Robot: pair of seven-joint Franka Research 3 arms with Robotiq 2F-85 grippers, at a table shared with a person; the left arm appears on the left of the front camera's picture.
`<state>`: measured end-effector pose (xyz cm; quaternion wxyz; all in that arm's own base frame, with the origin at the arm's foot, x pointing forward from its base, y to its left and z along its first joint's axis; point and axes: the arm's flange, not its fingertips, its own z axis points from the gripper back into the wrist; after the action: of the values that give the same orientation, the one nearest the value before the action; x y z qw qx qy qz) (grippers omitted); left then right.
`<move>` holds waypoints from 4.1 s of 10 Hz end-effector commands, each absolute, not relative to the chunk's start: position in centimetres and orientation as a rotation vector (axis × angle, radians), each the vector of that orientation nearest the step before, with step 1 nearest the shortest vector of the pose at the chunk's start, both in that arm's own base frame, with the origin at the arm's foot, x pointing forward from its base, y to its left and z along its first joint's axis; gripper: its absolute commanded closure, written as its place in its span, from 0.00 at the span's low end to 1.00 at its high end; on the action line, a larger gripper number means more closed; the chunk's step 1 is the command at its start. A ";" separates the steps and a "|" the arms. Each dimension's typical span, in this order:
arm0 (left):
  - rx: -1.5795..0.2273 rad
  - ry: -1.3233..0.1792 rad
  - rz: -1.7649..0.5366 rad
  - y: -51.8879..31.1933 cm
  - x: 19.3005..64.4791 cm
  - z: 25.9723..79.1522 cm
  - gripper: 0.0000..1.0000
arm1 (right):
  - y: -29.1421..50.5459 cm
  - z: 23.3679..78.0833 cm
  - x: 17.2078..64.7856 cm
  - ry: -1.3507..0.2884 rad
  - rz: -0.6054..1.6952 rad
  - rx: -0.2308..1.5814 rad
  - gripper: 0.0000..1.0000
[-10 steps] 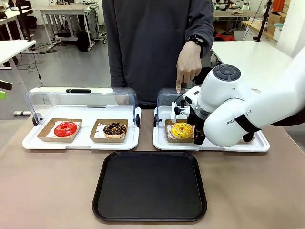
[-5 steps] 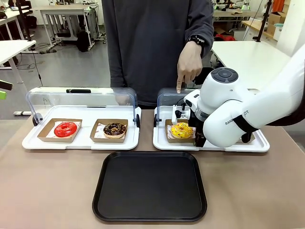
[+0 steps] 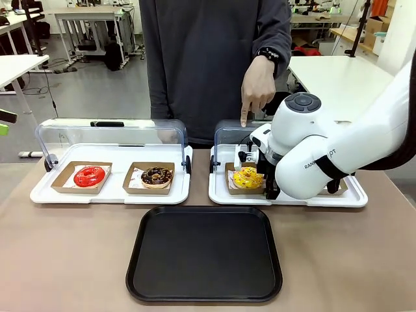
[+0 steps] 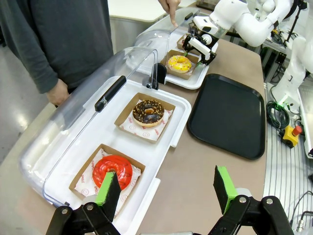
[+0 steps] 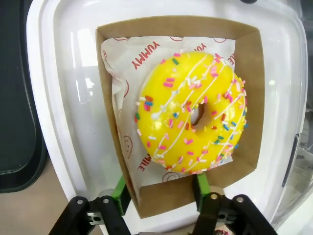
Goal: Move the third donut from the left to the tray.
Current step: Pick up the Paper togo box containing the Donut indicated by the person and place it on the Handle tray.
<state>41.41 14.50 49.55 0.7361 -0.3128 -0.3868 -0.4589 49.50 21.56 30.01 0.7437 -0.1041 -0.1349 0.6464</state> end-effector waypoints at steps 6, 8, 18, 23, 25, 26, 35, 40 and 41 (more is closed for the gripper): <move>-0.695 -0.845 -1.010 14.5 41.3 49.7 0.00 | 21.4 30.4 49.8 -0.249 1.471 -0.202 1.00; -0.695 -0.845 -1.010 14.5 41.3 49.7 0.00 | 21.3 30.4 49.8 -0.234 1.480 -0.190 1.00; -0.695 -0.845 -1.010 14.5 41.3 49.7 0.00 | 21.4 34.4 47.2 -0.321 1.464 -0.254 0.98; -0.695 -0.845 -1.010 14.5 41.3 49.7 0.00 | 22.3 39.4 40.1 -0.339 1.469 -0.275 0.98; -0.695 -0.845 -1.010 14.5 41.3 49.7 0.00 | 23.6 39.8 36.1 -0.347 1.481 -0.251 0.98; -0.695 -0.845 -1.010 14.5 41.3 49.7 0.00 | 24.5 39.6 34.3 -0.352 1.482 -0.232 0.98; -0.695 -0.845 -1.010 14.5 41.3 49.7 0.00 | 32.8 31.7 24.5 -0.327 1.552 -0.160 0.98; -0.695 -0.845 -1.010 14.5 41.3 49.7 0.00 | 33.0 29.2 22.6 -0.300 1.531 -0.164 0.98; -0.695 -0.845 -1.010 14.5 41.3 49.7 0.00 | 32.8 29.0 22.8 -0.289 1.525 -0.165 0.98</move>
<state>41.40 14.51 49.57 0.7360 -0.3130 -0.3868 -0.4590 24.50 35.43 30.48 0.7030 -0.0651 -0.1185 0.6982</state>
